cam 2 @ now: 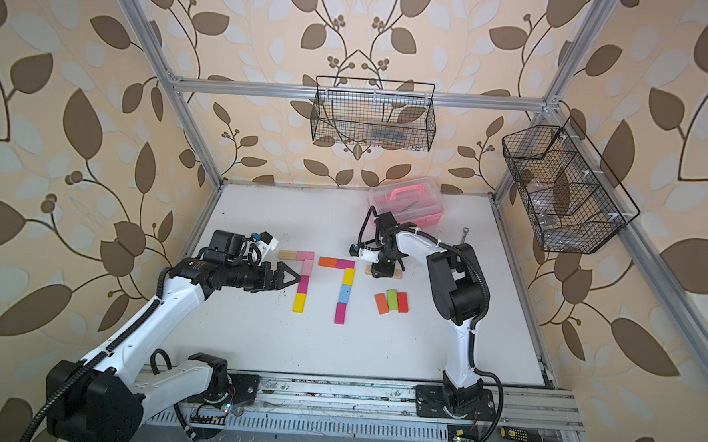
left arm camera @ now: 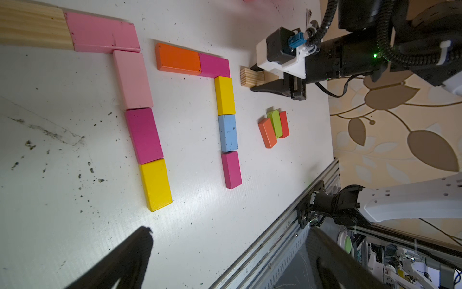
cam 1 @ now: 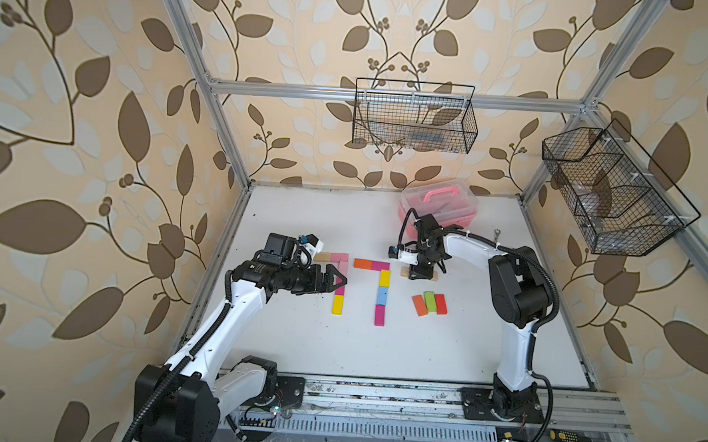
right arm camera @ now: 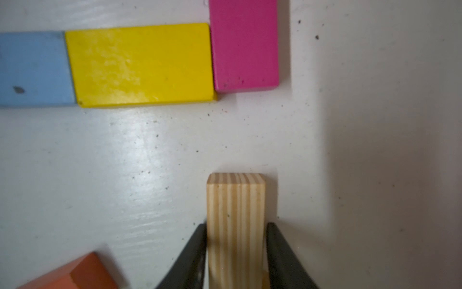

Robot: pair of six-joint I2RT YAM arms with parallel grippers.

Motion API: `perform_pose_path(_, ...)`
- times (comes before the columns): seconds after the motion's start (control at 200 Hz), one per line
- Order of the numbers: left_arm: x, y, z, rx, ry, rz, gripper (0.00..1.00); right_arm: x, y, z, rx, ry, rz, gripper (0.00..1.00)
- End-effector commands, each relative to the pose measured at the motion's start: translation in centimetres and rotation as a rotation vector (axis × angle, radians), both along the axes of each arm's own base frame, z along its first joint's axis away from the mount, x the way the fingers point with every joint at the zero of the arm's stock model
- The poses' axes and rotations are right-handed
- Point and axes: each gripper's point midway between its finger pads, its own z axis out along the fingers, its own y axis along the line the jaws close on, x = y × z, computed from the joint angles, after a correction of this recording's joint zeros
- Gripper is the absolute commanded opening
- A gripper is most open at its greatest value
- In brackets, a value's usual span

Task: Assemble the number 7 with building blocks
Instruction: Adjust the building block at the center of the board.

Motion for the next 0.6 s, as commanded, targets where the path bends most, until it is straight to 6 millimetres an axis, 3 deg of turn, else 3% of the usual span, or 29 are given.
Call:
perform_pose_path(0.0, -0.6, -0.3, -0.2, 0.000, 0.004, -0.026, 0.99, -1.6, -1.3, -0.9, -0.042, 0.037, -0.016, 0.68)
perform_pose_path(0.07, -0.6, -0.3, -0.2, 0.003, 0.000, -0.025, 0.99, -0.7, -1.3, 0.1, -0.022, -0.024, -0.039, 0.83)
perform_pose_path(0.11, -0.6, -0.3, -0.2, 0.003, 0.000, -0.025, 0.99, -0.1, -0.9, 1.5, 0.013, -0.068, -0.055, 1.00)
perform_pose_path(0.2, -0.6, -0.3, -0.2, 0.003, 0.000, -0.025, 0.99, 2.0, -0.2, 6.1, 0.109, -0.226, -0.116, 1.00)
perform_pose_path(0.29, -0.6, -0.3, -0.2, 0.003, 0.000, -0.025, 0.99, 3.3, 0.3, 14.2, 0.292, -0.430, -0.223, 1.00)
perform_pose_path(0.45, -0.6, -0.4, 0.2, -0.007, -0.014, -0.030, 0.99, 1.0, -1.6, 24.4, 0.748, -0.483, -0.579, 1.00)
perform_pose_path(0.475, -0.6, -0.4, 0.2, -0.009, -0.016, -0.032, 0.99, 0.8, -2.6, 25.4, 0.829, -0.456, -0.673, 1.00)
perform_pose_path(0.545, -0.7, -0.6, 0.6, -0.021, -0.028, -0.039, 0.99, 0.3, -5.5, 25.3, 1.012, -0.263, -1.006, 1.00)
perform_pose_path(0.595, -0.7, -0.7, 0.9, -0.031, -0.039, -0.044, 0.99, -0.5, -6.0, 24.5, 1.074, -0.108, -1.057, 1.00)
